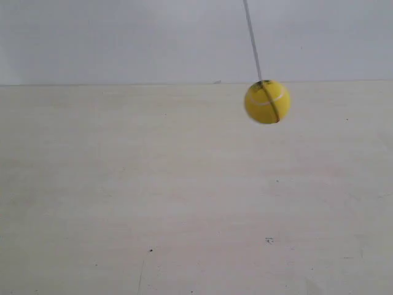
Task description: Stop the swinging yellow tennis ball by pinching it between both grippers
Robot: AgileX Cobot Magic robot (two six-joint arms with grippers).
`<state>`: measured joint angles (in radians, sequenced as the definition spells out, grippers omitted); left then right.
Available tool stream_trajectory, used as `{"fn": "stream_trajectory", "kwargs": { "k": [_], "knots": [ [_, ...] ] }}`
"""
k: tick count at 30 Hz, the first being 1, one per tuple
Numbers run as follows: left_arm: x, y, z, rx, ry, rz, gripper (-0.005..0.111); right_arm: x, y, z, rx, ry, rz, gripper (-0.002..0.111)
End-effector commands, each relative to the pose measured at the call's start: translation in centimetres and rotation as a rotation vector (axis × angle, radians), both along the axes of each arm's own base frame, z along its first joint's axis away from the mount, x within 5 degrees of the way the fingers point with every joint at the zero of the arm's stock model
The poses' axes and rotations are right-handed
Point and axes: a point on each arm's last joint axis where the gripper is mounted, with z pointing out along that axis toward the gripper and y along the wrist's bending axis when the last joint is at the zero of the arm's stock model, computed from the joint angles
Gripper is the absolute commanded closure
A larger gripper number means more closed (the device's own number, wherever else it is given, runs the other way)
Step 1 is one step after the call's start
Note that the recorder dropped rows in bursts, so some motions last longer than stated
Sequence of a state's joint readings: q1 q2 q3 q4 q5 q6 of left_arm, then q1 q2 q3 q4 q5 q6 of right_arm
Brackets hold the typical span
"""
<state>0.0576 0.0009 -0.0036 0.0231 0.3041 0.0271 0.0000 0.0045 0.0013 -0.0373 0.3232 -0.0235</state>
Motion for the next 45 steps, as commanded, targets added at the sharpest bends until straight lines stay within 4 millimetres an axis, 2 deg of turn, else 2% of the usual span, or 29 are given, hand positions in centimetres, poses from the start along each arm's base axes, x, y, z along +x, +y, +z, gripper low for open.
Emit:
{"fn": "stream_trajectory", "kwargs": {
  "k": [1, 8, 11, 17, 24, 28, 30, 36, 40, 45],
  "knots": [
    [0.1, 0.0, 0.4, 0.008, -0.06, -0.002, 0.102, 0.1, 0.0, 0.8, -0.095, -0.086, 0.015, 0.108],
    [0.2, -0.1, 1.4, -0.068, -0.166, -0.002, 0.102, 0.2, 0.1, 3.0, -0.032, -0.328, 0.013, 0.108],
    [0.2, -0.1, 1.9, -0.108, -0.231, -0.001, 0.102, 0.1, 0.1, 3.6, 0.068, -0.397, 0.01, 0.108],
    [0.1, 0.0, 3.0, -0.298, -0.357, 0.019, 0.102, -0.1, 0.1, 4.4, 0.231, -0.489, 0.017, 0.108],
    [-0.1, 0.4, 4.2, -0.299, -0.503, 0.039, 0.102, -0.1, 0.1, 4.5, 0.322, -0.493, 0.018, 0.108],
    [-0.3, 0.6, 4.8, -0.363, -0.57, 0.043, 0.102, -0.1, 0.2, 4.7, 0.442, -0.509, 0.023, 0.108],
    [-0.5, 0.7, 5.1, -0.36, -0.614, 0.047, 0.102, -0.2, 0.2, 5.1, 0.511, -0.556, 0.039, 0.108],
    [-0.8, -0.3, 6.1, -0.248, -0.7, -0.061, 0.102, -1.3, 0.6, 7.2, 0.448, -0.806, 0.141, 0.108],
    [-1.1, -1.5, 8.4, -0.156, -0.807, -0.205, 0.102, -1.5, 0.6, 8.1, 0.443, -0.82, 0.146, 0.108],
    [0.3, -1.6, 12.6, -0.176, -0.816, -0.227, 0.102, 0.1, 0.6, 10.7, 0.421, -0.76, 0.136, 0.108]
  ]
}}
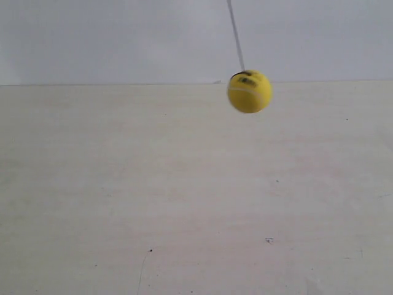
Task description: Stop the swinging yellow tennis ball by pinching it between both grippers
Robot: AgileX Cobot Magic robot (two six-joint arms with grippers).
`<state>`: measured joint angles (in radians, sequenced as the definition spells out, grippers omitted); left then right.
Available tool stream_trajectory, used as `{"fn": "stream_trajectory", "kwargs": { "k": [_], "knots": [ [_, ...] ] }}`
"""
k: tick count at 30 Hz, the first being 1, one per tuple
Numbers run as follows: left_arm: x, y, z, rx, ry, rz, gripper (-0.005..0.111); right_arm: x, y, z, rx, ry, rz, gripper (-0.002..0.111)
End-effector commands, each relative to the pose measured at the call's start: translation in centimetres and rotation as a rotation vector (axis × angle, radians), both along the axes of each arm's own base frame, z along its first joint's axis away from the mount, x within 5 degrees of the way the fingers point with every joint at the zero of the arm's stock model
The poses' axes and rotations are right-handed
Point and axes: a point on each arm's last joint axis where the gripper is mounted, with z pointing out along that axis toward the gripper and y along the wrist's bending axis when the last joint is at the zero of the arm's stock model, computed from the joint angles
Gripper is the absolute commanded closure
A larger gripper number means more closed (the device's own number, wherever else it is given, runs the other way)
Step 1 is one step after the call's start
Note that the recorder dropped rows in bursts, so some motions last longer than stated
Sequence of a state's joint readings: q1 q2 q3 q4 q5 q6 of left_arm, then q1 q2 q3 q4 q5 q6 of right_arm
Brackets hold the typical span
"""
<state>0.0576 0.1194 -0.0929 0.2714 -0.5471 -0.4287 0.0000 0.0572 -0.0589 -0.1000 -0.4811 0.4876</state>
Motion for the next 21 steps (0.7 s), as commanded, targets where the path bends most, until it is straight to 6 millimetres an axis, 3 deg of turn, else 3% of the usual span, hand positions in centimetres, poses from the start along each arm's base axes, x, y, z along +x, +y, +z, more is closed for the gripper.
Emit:
{"fn": "stream_trajectory", "kwargs": {
  "k": [1, 3, 6, 7, 12, 17, 21],
  "knots": [
    [1.5, -0.2, 3.8, 0.015, 0.0, -0.024, 0.102, 1.8, 0.2, 2.4, -0.065, 0.057, -0.007, 0.108],
    [3.0, -0.2, 4.8, 0.05, 0.076, -0.015, 0.102, 3.1, 0.5, 3.3, -0.132, 0.122, -0.011, 0.108],
    [5.8, -0.2, 5.1, 0.072, 0.218, -0.02, 0.102, 5.5, 0.8, 3.1, -0.191, 0.264, 0.007, 0.108],
    [7.4, -0.4, 4.4, 0.113, 0.277, -0.04, 0.102, 7.0, 0.9, 2.1, -0.222, 0.351, 0.018, 0.108],
    [11.6, -1.1, 1.1, 0.235, 0.467, -0.123, 0.102, 10.8, 1.4, -1.2, -0.334, 0.573, 0.074, 0.108],
    [14.6, -1.7, -2.4, 0.333, 0.619, -0.211, 0.102, 13.9, 3.2, -4.1, -0.471, 0.607, 0.271, 0.108],
    [16.8, -1.5, -3.0, 0.356, 0.663, -0.216, 0.102, 17.4, 3.7, -5.7, -0.515, 0.662, 0.342, 0.108]
  ]
}}
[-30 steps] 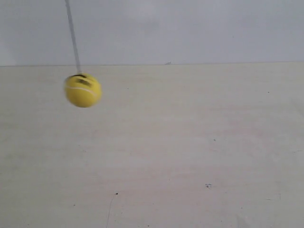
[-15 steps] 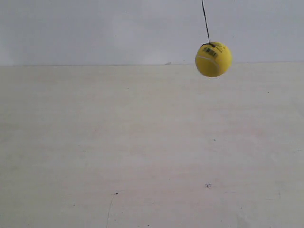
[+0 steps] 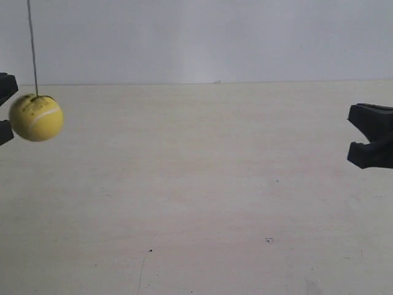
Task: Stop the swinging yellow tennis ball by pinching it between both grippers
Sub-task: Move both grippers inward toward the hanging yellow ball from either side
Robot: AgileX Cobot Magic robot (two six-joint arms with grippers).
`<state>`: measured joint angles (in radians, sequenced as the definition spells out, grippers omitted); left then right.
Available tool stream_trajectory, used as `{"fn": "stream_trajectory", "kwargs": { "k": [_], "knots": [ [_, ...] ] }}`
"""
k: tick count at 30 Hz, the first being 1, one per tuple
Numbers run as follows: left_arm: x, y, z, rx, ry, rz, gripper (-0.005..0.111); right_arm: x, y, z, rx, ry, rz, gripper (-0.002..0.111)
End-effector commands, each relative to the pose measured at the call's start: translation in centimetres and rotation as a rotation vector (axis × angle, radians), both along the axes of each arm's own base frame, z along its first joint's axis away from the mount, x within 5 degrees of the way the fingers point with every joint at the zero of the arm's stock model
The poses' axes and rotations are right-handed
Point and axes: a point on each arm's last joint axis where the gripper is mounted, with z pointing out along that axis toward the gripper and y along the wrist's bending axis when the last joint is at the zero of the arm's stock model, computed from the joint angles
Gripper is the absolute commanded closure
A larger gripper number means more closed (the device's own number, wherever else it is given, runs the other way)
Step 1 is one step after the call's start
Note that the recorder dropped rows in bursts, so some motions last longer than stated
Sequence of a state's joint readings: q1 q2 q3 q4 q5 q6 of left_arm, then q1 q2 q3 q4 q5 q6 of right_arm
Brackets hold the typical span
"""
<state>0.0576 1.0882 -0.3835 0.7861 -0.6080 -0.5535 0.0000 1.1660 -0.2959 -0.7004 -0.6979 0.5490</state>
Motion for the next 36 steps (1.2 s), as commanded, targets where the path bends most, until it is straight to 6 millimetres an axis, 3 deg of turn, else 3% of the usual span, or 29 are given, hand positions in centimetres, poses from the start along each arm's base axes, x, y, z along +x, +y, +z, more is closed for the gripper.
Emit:
{"fn": "stream_trajectory", "kwargs": {
  "k": [1, 4, 9, 13, 18, 26, 36],
  "knots": [
    [1.7, 0.0, 0.3, 0.019, -0.005, -0.023, 0.102, 2.9, 0.6, -1.1, -0.023, 0.023, 0.076, 0.108],
    [2.2, -0.3, 0.0, 0.031, 0.001, -0.058, 0.102, 4.1, 1.3, -2.1, -0.017, -0.003, 0.177, 0.108],
    [2.8, -1.8, -0.8, 0.032, -0.034, -0.267, 0.102, 6.0, 1.9, -2.7, -0.026, -0.031, 0.257, 0.108],
    [4.3, -2.3, -1.4, 0.033, 0.029, -0.352, 0.102, 6.8, 2.4, -3.2, -0.008, -0.04, 0.325, 0.108],
    [5.7, -3.0, -2.2, 0.012, 0.054, -0.494, 0.102, 6.6, 2.7, -3.1, 0.002, -0.047, 0.371, 0.108],
    [6.0, -3.5, -3.5, -0.015, 0.089, -0.58, 0.102, 6.1, 3.3, -2.5, 0.07, -0.084, 0.454, 0.108],
    [5.5, -4.0, -3.1, -0.057, 0.065, -0.654, 0.102, 5.9, 3.5, -2.2, 0.094, -0.11, 0.485, 0.108]
  ]
}}
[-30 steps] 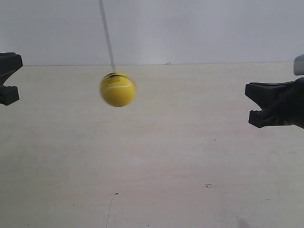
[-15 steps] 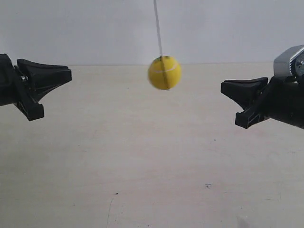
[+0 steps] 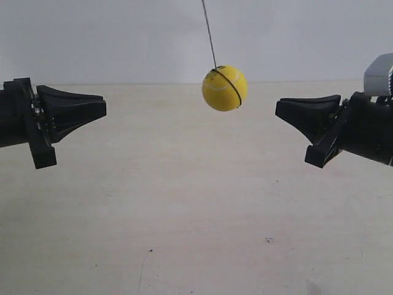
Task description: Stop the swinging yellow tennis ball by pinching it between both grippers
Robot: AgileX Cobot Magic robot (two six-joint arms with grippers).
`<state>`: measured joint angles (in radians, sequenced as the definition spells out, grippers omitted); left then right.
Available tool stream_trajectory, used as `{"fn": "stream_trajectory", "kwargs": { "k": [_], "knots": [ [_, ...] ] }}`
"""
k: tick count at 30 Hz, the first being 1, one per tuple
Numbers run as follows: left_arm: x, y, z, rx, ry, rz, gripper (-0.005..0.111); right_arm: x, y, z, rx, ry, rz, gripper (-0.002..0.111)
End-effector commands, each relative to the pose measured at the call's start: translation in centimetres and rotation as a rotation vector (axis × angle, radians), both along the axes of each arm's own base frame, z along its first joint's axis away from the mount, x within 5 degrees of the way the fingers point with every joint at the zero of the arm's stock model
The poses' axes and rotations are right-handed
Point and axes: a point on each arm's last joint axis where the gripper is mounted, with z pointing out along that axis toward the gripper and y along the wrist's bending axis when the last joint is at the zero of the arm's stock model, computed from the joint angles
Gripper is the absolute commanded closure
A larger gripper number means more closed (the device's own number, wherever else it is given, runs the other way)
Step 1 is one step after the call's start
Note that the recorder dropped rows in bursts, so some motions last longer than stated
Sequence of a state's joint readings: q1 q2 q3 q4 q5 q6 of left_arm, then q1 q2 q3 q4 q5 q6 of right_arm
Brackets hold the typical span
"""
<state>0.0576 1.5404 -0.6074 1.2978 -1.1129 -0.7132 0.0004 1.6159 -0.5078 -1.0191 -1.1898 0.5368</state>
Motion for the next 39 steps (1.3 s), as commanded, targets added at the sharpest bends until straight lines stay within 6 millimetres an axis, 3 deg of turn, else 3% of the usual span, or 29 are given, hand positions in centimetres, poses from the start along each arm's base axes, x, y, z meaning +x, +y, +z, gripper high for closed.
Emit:
{"fn": "stream_trajectory", "kwargs": {
  "k": [1, 9, 15, 20, 27, 31, 39],
  "knots": [
    [0.0, -0.1, 0.2, -0.014, 0.0, -0.018, 0.102, 0.1, 0.0, 0.2, 0.004, -0.012, 0.005, 0.108],
    [0.1, -0.2, -0.3, -0.051, 0.027, -0.04, 0.102, 0.2, -0.1, -0.2, -0.038, -0.004, -0.009, 0.108],
    [0.5, -0.3, -1.7, -0.06, 0.065, -0.056, 0.102, 1.2, -0.1, 0.5, -0.046, -0.009, -0.015, 0.108],
    [0.5, -0.4, -1.8, -0.064, 0.062, -0.084, 0.102, 1.7, 0.0, 1.0, -0.053, -0.02, 0.001, 0.108],
    [0.9, -2.5, -1.9, -0.004, 0.071, -0.156, 0.102, 2.6, 0.0, 1.8, -0.057, -0.015, 0.004, 0.108],
    [1.2, -3.3, -2.4, 0.022, 0.091, -0.166, 0.102, 3.2, 0.9, 1.2, -0.065, -0.002, 0.035, 0.108],
    [1.2, -3.4, -2.5, 0.028, 0.095, -0.173, 0.102, 5.1, 4.7, -1.0, -0.079, 0.042, 0.164, 0.108]
  ]
}}
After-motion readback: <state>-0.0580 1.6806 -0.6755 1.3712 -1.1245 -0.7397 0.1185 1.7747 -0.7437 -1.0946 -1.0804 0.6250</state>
